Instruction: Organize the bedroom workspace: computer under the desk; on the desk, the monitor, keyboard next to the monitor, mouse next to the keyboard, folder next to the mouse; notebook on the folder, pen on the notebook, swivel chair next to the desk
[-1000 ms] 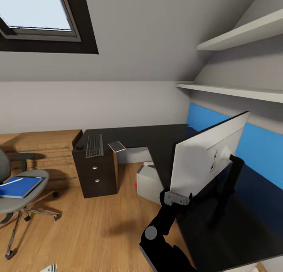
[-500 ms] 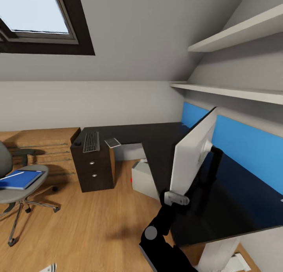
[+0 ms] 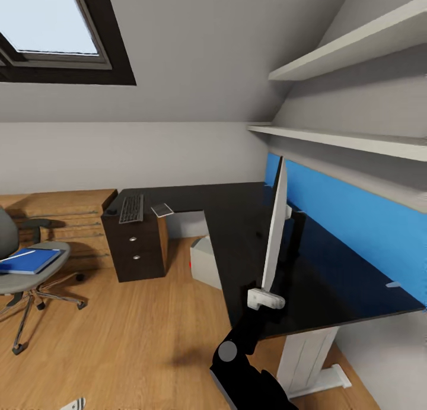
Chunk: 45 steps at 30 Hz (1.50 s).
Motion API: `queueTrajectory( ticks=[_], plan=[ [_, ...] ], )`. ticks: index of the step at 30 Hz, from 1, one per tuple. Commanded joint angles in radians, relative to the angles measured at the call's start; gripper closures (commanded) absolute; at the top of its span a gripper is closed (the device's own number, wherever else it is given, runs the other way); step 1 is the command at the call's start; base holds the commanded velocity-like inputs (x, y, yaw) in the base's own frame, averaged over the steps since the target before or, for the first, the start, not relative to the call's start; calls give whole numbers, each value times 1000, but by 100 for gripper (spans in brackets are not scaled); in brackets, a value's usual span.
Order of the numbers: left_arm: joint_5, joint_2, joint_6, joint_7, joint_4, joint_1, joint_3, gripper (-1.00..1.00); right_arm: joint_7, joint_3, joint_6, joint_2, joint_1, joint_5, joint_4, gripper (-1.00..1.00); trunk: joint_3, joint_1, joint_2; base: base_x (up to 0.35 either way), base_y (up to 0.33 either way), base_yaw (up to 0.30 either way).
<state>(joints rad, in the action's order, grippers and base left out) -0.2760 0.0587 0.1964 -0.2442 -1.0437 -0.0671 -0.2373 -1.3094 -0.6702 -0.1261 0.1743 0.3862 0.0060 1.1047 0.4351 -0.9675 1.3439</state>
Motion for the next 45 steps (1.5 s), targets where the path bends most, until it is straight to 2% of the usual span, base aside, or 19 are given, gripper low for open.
queueTrajectory(
  ticks=[1, 35, 37, 41, 45],
  plan=[
    [-9, 0, 5, -5, -2, 0, 1, -100, -5, -2, -10, 0, 1, 1, 0, -100, 1, 0, 1, -90, -95, 0],
    [-9, 1, 5, -6, -1, 0, 1, -100, 0, -7, -9, 0, 1, 1, -2, -100, 1, 0, 1, -70, -8, 0],
    [-9, 1, 5, -6, -1, -1, 1, -100, 17, -11, -8, 0, 1, 0, -4, -100, 1, 0, 1, -316, 0, 0],
    [-9, 1, 5, -7, -1, 0, 0, -100, 116, -11, -6, 0, 1, 0, -3, -100, 1, 0, 1, -330, 0, 0],
    [-9, 1, 5, -6, -1, 0, 0, -100, 130, -12, -4, 0, 0, 0, -3, -100, 1, 0, 1, -333, 0, 0]
  ],
)
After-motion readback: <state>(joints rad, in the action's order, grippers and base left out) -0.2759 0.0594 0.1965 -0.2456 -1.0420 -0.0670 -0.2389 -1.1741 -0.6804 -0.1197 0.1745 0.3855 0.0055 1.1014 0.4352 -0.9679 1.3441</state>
